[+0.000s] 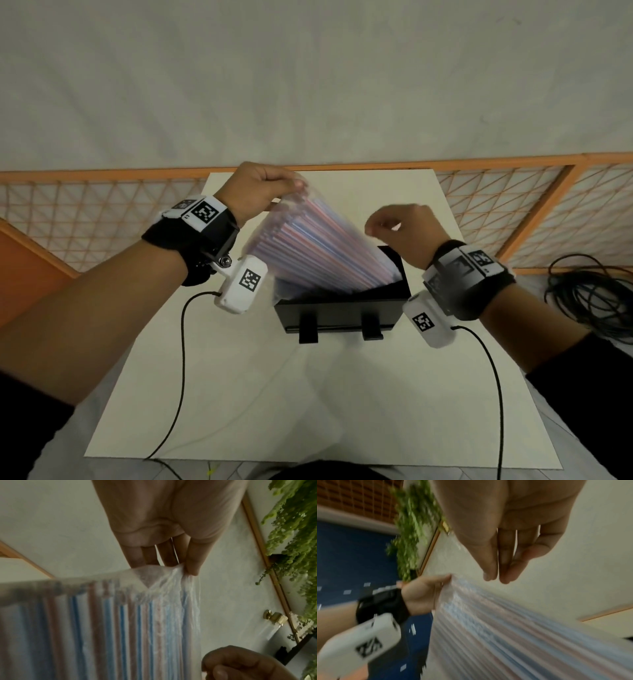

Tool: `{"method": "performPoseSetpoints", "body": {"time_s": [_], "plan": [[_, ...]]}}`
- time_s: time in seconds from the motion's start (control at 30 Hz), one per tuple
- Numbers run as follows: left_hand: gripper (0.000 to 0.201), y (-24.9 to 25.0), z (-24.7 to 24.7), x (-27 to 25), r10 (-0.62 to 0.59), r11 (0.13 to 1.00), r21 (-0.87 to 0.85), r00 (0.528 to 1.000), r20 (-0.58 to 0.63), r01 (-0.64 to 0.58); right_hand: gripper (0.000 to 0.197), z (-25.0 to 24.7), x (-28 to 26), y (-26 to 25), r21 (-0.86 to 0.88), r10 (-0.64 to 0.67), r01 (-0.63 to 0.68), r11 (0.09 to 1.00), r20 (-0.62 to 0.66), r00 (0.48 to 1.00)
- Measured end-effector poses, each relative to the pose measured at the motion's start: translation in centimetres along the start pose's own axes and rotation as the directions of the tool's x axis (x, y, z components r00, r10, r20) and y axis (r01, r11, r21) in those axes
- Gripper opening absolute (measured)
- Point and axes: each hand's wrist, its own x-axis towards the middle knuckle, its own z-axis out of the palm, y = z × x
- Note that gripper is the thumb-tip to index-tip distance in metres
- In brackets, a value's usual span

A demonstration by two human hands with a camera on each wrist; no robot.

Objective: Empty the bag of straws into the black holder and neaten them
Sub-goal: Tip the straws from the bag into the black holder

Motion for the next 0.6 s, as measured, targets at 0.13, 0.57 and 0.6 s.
{"method": "performPoseSetpoints", "body": {"time_s": [0.13, 0.57, 0.6], "plan": [[0.011, 0.3, 0.3, -0.4, -0.005, 0.998, -0.055, 0.998, 0.066, 0.008, 0.020, 0.4, 0.3, -0.3, -0.107, 0.005, 0.008, 0.994, 0.121, 0.993], [0.028, 1.1, -0.3, -0.4, 0.091, 0.989, 0.118, 0.996, -0.014, -0.088, 0.017, 0.3, -0.2, 0.0, -0.036, -0.010, 0.010, 0.999, -0.001, 1.000], [0.033, 0.7, -0.3, -0.5, 0.048, 0.987, 0.149, 0.998, 0.045, -0.055, 0.017, 0.5, -0.3, 0.2, -0.026, 0.002, -0.002, 1.000, -0.006, 1.000]]}}
